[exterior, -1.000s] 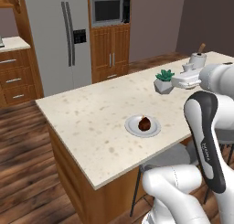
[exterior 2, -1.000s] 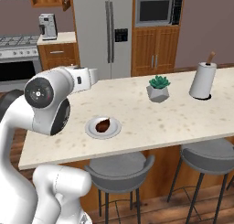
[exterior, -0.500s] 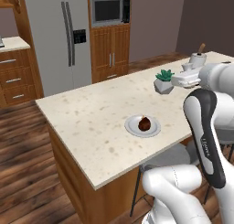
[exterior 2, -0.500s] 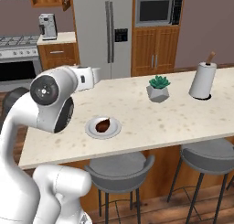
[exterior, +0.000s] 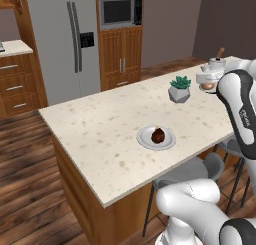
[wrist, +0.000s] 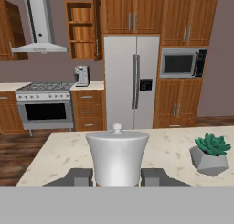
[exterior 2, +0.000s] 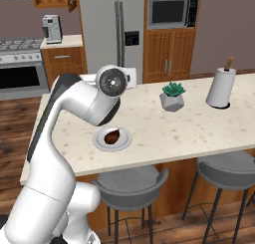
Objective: Retrieve the shaker from the cabinet and place it next the steak on a plate on the dining table.
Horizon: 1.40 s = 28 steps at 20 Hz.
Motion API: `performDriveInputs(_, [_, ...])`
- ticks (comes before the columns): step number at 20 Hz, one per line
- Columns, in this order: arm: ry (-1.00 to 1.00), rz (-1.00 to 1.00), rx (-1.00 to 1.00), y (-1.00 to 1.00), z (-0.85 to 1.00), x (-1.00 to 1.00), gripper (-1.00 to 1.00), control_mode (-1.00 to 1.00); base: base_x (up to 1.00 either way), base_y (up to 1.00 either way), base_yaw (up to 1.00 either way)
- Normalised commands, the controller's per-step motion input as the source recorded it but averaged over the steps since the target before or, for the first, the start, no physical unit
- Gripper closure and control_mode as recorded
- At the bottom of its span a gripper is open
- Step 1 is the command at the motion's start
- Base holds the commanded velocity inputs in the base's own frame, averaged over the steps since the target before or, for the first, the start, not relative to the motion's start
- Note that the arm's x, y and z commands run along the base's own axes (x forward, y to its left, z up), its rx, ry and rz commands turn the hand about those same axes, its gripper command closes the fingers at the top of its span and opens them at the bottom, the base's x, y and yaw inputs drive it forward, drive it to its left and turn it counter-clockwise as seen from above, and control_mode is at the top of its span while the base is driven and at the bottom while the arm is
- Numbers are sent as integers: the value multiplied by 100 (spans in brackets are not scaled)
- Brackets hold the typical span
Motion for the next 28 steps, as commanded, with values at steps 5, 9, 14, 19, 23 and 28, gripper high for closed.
performDriveInputs(5, [0,12,0,-32,-10,19,100,-100,0,0,0])
performDriveInputs(9, [0,9,0,-7,-23,0,100,-100,0,0,0])
performDriveInputs(14, [-11,13,0,0,-45,3,100,-100,0,0,0])
performDriveInputs(19, [-13,14,2,-1,-56,8,100,-100,0,0,0])
performDriveInputs(23, [-16,13,1,0,-54,5,100,-100,0,0,0])
performDriveInputs(28, [-10,11,0,0,-45,6,100,-100,0,0,0])
